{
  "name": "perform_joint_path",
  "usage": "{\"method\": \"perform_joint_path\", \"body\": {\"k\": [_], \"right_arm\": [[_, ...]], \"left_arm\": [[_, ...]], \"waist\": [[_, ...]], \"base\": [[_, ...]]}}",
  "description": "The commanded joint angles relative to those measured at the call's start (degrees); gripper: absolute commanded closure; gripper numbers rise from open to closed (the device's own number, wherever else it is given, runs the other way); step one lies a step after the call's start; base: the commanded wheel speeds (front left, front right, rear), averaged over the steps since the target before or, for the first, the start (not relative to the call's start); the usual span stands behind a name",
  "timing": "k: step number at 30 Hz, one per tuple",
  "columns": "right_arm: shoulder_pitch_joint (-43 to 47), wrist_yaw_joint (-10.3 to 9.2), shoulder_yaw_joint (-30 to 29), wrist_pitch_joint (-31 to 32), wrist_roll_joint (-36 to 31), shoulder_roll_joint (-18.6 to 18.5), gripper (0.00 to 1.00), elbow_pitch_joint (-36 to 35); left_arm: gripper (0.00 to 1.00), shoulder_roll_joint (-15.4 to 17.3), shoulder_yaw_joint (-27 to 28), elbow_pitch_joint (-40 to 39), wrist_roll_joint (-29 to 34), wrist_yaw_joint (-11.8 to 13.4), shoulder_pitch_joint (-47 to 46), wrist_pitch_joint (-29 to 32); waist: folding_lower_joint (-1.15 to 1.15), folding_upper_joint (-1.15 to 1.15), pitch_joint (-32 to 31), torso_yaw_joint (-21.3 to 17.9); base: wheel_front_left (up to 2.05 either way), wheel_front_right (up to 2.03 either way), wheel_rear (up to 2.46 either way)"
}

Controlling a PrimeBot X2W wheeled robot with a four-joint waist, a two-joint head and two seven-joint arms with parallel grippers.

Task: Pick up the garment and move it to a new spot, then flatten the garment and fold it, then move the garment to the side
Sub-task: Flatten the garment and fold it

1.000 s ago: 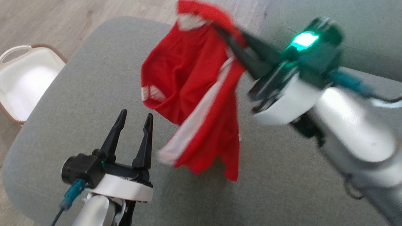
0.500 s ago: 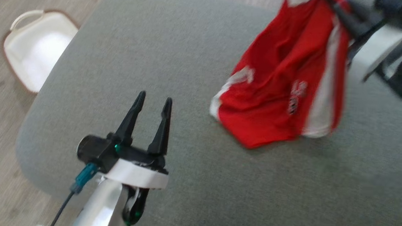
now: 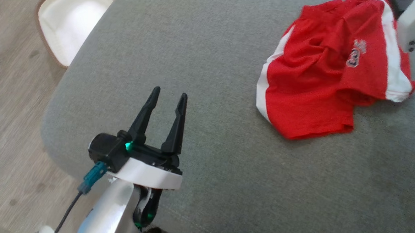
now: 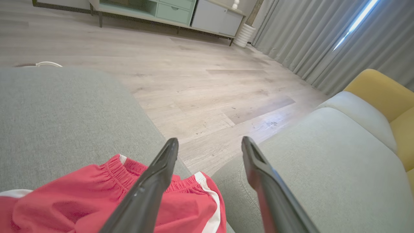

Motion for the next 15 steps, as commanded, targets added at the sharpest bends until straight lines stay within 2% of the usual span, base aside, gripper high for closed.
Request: {"method": "perform_joint_path", "body": {"k": [1,8,11,15], "right_arm": [[-0.02,-0.05,-0.87,-1.57,0.00,0.44,0.00,0.25],[2.73,-0.05,-6.75,-6.38,0.33,6.77,0.00,3.67],[4.45,-0.05,-12.35,-6.49,-2.06,7.85,0.00,-1.32],[12.53,-0.05,-23.54,-6.51,-7.19,8.80,0.00,-10.20]], "left_arm": [[0.00,0.45,2.43,-1.55,0.40,0.20,-2.01,-0.53],[0.00,0.45,5.79,-1.21,2.87,0.02,-1.14,-0.53],[0.00,0.45,7.47,-1.27,3.82,-0.13,-0.52,-0.53],[0.00,0.45,9.73,-1.18,5.07,-0.33,0.81,-0.54]], "waist": [[-0.01,0.00,-0.76,-0.93],[-0.01,0.00,-4.81,-6.43],[-0.01,0.00,-6.67,-9.35],[-0.01,0.00,-9.61,-13.02]], "base": [[0.00,0.00,0.00],[0.00,0.00,0.00],[0.00,0.00,0.00],[0.00,0.00,0.00]]}}
